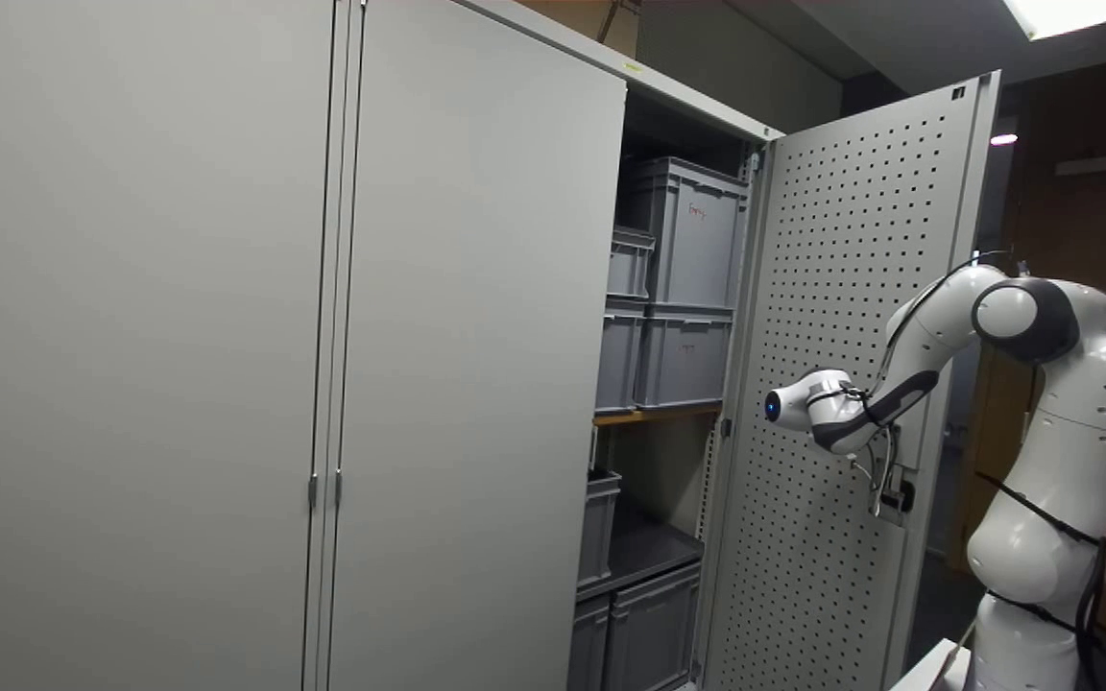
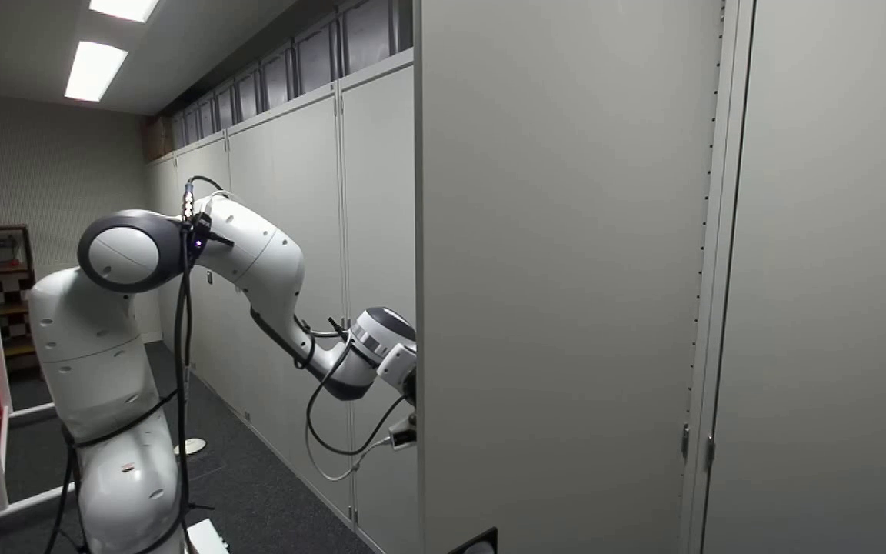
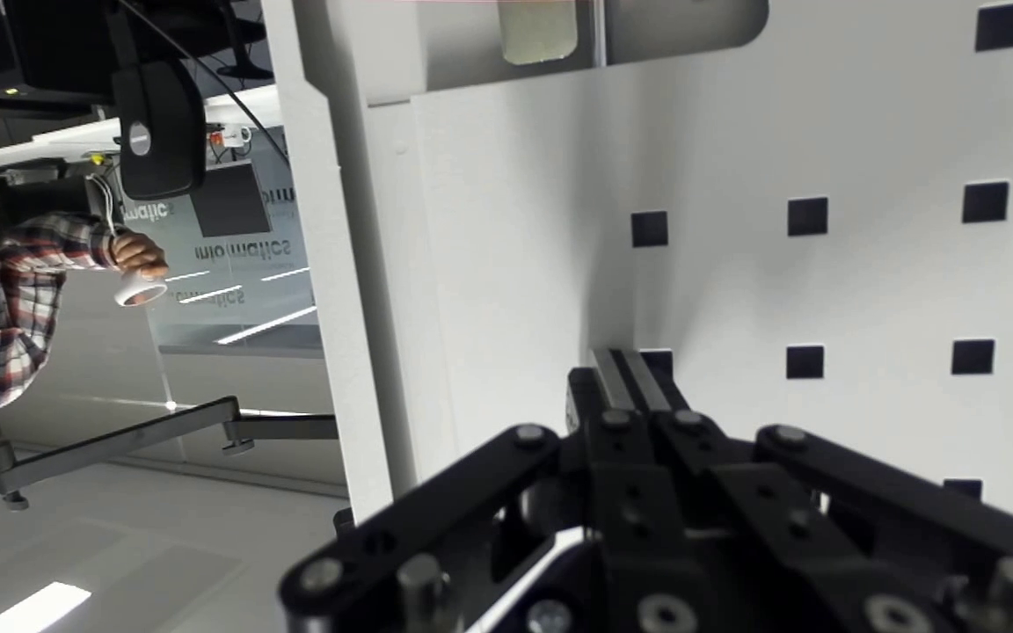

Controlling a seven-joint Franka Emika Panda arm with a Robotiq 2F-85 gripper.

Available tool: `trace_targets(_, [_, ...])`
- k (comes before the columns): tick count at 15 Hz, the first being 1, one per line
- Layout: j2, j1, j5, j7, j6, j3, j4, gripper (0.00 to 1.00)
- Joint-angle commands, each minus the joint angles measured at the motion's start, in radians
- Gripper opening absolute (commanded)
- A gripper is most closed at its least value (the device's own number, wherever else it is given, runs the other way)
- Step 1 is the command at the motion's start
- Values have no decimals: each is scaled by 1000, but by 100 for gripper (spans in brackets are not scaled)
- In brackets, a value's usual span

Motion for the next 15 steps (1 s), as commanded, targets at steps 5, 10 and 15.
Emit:
trace_targets(5, [-42,-27,-46,-29,44,-22,-8,0])
trace_targets(10, [-46,-33,-45,-29,55,-26,-5,0])
trace_targets(15, [-44,-38,-40,-30,57,-29,1,0])
